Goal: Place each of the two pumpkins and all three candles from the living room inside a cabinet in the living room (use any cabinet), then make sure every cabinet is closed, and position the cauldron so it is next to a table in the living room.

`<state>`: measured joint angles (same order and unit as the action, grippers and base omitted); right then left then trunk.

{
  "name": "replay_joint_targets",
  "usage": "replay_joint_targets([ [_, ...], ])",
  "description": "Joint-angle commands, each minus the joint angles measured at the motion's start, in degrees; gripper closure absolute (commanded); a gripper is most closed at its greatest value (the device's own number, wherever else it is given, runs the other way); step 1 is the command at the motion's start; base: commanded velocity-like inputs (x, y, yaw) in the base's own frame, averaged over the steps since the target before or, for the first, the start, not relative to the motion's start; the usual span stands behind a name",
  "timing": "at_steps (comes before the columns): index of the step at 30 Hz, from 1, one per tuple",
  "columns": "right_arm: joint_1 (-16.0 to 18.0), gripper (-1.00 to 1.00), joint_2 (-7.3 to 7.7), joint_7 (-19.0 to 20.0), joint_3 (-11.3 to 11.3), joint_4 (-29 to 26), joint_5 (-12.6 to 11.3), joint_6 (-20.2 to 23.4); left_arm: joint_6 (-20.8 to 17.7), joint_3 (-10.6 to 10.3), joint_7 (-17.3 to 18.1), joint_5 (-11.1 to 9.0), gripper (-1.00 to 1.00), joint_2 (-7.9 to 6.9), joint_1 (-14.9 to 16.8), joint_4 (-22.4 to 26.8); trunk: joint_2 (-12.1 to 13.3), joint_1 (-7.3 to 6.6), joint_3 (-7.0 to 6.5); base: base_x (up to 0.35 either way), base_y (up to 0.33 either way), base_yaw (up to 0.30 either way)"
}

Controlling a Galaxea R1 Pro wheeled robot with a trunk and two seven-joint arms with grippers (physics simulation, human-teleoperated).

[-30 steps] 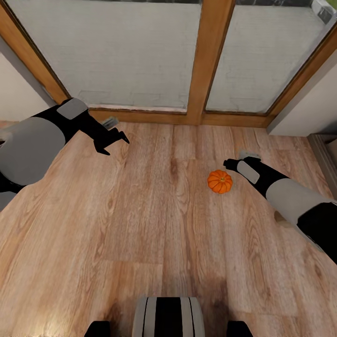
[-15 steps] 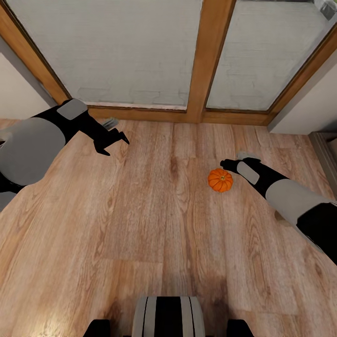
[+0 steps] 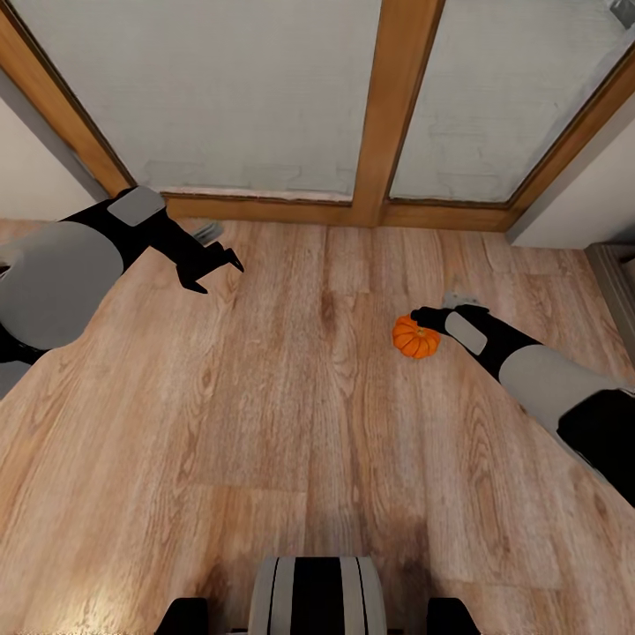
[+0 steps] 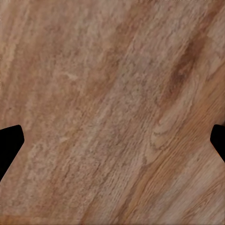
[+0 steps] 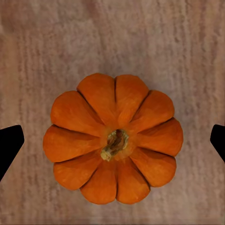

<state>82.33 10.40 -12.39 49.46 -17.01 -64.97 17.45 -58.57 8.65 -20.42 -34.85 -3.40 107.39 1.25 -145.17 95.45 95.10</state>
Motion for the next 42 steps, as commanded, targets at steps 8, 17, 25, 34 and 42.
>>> replay_joint_targets([
  [8, -0.2, -1.00, 0.20, -0.4, 0.3, -0.3, -0.3, 0.1, -0.1, 0.4, -0.6, -0.2, -1.00, -0.06, 0.0, 0.1, 0.0, -0.02, 0.04, 0.000, 0.000, 0.000],
  [17, -0.2, -1.00, 0.10, -0.5, 0.4, -0.2, -0.3, 0.0, -0.1, 0.4, -0.7, -0.1, -1.00, -0.15, 0.0, 0.1, -0.1, 0.11, 1.15, 0.000, 0.000, 0.000],
  [25, -0.2, -1.00, 0.12, -0.4, 0.4, -0.2, -0.3, 0.0, -0.1, 0.4, -0.7, -0.1, -1.00, -0.29, 0.0, 0.1, -0.1, 0.11, 1.15, 0.000, 0.000, 0.000],
  [34, -0.6, -1.00, 0.06, -0.4, 0.5, -0.2, -0.3, 0.0, -0.1, 0.3, -0.7, -0.1, -1.00, -0.30, -0.1, 0.1, -0.1, 0.22, 2.03, 0.000, 0.000, 0.000],
  [42, -0.9, -1.00, 0.06, -0.4, 0.4, -0.2, -0.4, 0.0, 0.0, 0.3, -0.7, 0.0, -1.00, -0.02, -0.1, 0.1, -0.2, 0.24, 2.25, 0.000, 0.000, 0.000],
])
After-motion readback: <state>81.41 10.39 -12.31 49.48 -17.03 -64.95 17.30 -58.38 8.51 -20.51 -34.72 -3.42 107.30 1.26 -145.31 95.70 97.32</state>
